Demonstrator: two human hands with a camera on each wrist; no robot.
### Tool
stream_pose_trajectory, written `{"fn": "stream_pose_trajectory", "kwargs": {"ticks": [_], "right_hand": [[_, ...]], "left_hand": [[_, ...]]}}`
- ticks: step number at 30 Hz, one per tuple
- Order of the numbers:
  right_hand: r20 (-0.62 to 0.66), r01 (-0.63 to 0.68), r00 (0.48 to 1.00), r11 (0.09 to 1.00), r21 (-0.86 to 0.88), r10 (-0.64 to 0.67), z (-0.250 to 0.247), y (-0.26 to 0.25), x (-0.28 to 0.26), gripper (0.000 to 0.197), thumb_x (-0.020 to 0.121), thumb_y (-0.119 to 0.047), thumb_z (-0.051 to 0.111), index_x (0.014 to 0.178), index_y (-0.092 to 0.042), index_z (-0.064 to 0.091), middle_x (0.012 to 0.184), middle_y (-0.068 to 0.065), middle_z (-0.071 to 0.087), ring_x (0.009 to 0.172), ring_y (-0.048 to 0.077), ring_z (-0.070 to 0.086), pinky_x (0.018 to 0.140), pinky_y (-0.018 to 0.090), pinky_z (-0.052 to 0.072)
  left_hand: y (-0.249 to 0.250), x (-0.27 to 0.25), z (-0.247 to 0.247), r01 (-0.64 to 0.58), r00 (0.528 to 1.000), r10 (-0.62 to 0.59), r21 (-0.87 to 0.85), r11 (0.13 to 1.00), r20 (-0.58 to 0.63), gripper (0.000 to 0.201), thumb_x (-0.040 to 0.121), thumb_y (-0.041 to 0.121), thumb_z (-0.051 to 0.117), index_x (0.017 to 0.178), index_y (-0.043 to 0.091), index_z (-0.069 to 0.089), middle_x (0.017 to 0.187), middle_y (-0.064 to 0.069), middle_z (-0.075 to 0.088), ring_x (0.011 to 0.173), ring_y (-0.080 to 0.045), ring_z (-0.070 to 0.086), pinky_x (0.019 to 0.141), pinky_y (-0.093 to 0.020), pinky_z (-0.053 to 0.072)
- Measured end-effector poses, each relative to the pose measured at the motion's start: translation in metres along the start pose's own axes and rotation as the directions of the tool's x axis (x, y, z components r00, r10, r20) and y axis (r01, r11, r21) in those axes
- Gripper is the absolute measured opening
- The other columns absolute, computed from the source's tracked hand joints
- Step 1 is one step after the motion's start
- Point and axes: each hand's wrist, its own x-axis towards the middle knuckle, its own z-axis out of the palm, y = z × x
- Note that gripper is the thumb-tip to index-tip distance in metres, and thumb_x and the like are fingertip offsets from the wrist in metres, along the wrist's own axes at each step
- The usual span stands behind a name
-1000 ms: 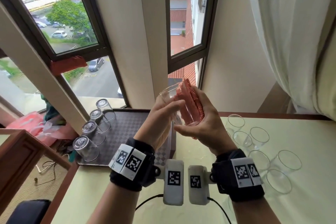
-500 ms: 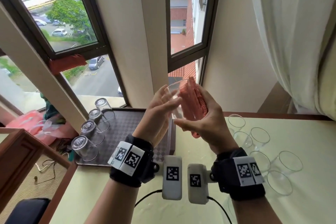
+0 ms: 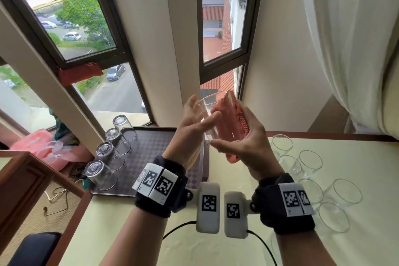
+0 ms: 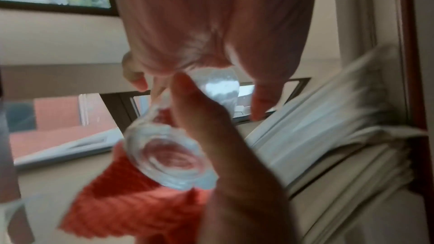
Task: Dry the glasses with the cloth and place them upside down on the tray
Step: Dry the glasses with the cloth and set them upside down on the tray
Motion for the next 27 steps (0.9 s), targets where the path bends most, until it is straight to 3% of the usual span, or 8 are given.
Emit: {"fn": "stream_pose_trajectory", "kwargs": {"ticks": [6,10,14,19,21,23,25,27], "right_hand": [[0.027,0.084,0.996,0.980,-0.181,-0.081,0.002,-0.001,0.002,0.111,0.062,-0.044,0.086,0.154,-0.015,0.031,0.142,0.000,0.054,0.130,0.010,0.054,0.105,0.037,0.050],[0.043,-0.009,0.999,0.997,0.072,0.006,-0.004,-0.003,-0.002,0.098,0.061,-0.025,0.089,0.147,-0.018,0.041,0.129,0.002,0.063,0.121,0.019,0.062,0.098,0.041,0.055],[0.098,-0.122,0.991,0.938,0.323,0.096,-0.002,0.003,-0.008,0.086,0.059,-0.019,0.083,0.138,-0.017,0.050,0.116,0.009,0.068,0.104,0.028,0.068,0.084,0.035,0.058],[-0.022,-0.006,1.000,0.998,0.068,0.008,-0.001,0.004,-0.006,0.094,0.061,-0.023,0.089,0.142,-0.034,0.042,0.126,-0.004,0.064,0.120,0.017,0.063,0.099,0.043,0.055],[-0.022,0.060,0.998,0.993,-0.101,-0.063,0.000,0.004,-0.005,0.105,0.061,-0.033,0.089,0.150,-0.031,0.033,0.135,-0.009,0.058,0.125,0.009,0.058,0.102,0.038,0.053],[0.004,0.096,0.995,0.986,-0.135,-0.097,0.003,0.005,-0.003,0.111,0.061,-0.040,0.087,0.154,-0.022,0.029,0.140,-0.004,0.054,0.129,0.009,0.055,0.105,0.038,0.051],[0.036,0.060,0.998,0.998,-0.021,-0.059,0.007,0.003,-0.002,0.112,0.058,-0.042,0.090,0.152,-0.022,0.033,0.138,-0.001,0.057,0.128,0.014,0.057,0.104,0.041,0.052],[0.093,-0.023,0.996,0.980,0.196,0.005,0.009,0.000,-0.002,0.110,0.056,-0.039,0.093,0.149,-0.020,0.038,0.133,0.004,0.061,0.125,0.024,0.060,0.100,0.044,0.053]], "left_hand": [[-0.001,0.007,0.012,-0.006,0.999,0.008,0.069,0.998,-0.031,0.103,0.080,0.026,0.067,0.155,0.017,-0.003,0.158,-0.014,0.029,0.125,-0.015,0.046,0.079,-0.010,0.052],[-0.007,0.006,0.012,-0.008,1.000,0.008,-0.027,1.000,-0.008,0.101,0.078,0.037,0.073,0.156,0.016,0.012,0.152,-0.012,0.040,0.133,-0.021,0.051,0.113,-0.042,0.042],[-0.006,0.001,0.012,0.064,0.994,-0.052,-0.124,0.990,0.095,0.117,0.067,0.053,0.086,0.156,0.017,0.019,0.145,-0.024,0.046,0.130,-0.035,0.054,0.107,-0.055,0.045],[-0.006,0.006,0.001,0.077,0.992,-0.073,-0.035,0.996,0.104,0.118,0.073,0.028,0.081,0.159,0.022,0.000,0.129,0.011,0.066,0.123,-0.008,0.060,0.111,-0.042,0.038],[0.001,0.004,0.001,0.051,0.994,-0.047,-0.037,0.998,0.103,0.087,0.078,0.018,0.072,0.150,0.046,0.033,0.142,0.003,0.055,0.129,-0.013,0.054,0.113,-0.042,0.036],[0.014,-0.002,0.008,0.038,0.991,-0.043,0.038,0.999,0.127,0.046,0.078,0.037,0.079,0.106,0.069,0.062,0.160,-0.014,0.026,0.142,-0.028,0.038,0.115,-0.044,0.035],[0.015,-0.001,0.006,0.041,0.996,-0.044,0.041,0.998,0.074,0.065,0.065,0.052,0.080,0.124,0.056,0.053,0.156,-0.016,0.036,0.138,-0.029,0.046,0.100,-0.029,0.050],[0.009,0.001,0.002,-0.019,0.998,0.019,-0.003,1.000,0.064,0.102,0.063,0.054,0.083,0.146,0.022,0.033,0.139,-0.018,0.056,0.126,-0.030,0.059,0.098,-0.036,0.055]]}}
